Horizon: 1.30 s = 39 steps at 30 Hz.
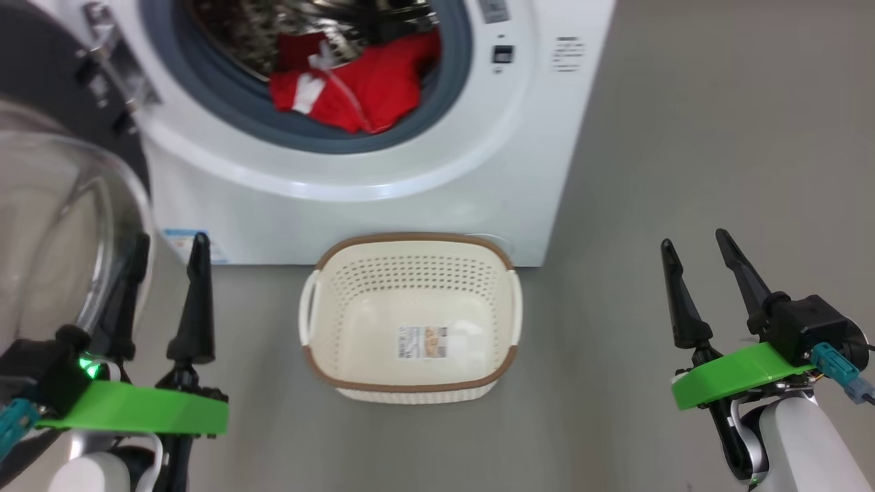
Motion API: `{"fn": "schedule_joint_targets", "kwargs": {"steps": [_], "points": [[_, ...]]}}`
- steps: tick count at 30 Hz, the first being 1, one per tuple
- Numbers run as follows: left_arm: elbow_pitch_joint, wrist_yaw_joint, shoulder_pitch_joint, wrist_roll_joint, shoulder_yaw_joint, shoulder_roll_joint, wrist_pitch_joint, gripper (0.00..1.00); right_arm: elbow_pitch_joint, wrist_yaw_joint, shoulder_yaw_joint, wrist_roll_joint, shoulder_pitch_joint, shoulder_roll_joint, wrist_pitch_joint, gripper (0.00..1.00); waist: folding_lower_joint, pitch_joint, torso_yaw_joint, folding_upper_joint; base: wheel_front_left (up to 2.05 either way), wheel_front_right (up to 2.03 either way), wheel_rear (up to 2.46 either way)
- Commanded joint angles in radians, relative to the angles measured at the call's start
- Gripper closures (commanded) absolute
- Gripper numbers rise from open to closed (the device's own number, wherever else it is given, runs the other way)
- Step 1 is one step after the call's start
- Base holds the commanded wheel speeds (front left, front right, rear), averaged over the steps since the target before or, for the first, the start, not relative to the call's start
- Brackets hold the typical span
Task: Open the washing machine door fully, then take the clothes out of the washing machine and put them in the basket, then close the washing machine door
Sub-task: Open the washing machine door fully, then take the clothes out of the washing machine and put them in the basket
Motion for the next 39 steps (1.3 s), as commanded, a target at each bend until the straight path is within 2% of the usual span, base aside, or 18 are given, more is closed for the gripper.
{"fn": "schedule_joint_targets", "kwargs": {"steps": [1, 6, 18, 39], "points": [[-0.036, -0.002, 0.006, -0.011, 0.031, 0.028, -0.004, 0.0, -0.031, 0.006, 0.025, 0.01, -0.003, 0.003, -0.006, 0.0, 0.0, -0.016, -0.069, 0.0, 0.0, 0.0, 0.0], [-0.028, -0.004, 0.059, -0.02, 0.024, 0.051, -0.046, 0.0, -0.051, 0.006, 0.042, 0.016, 0.011, 0.003, -0.006, 0.0, 0.0, -0.036, -0.133, 0.0, 0.0, 0.0, 0.0], [0.06, -0.003, 0.191, -0.005, 0.021, 0.068, -0.088, 0.0, -0.108, 0.006, 0.052, -0.011, 0.1, 0.003, -0.006, 0.0, 0.0, -0.116, -0.211, 0.0, 0.0, 0.0, 0.0], [0.079, 0.011, 0.303, 0.026, 0.003, 0.085, -0.127, 0.0, -0.181, 0.006, 0.038, -0.048, 0.201, -0.011, -0.006, 0.0, 0.0, -0.159, -0.227, 0.0, 0.0, 0.0, 0.0]]}}
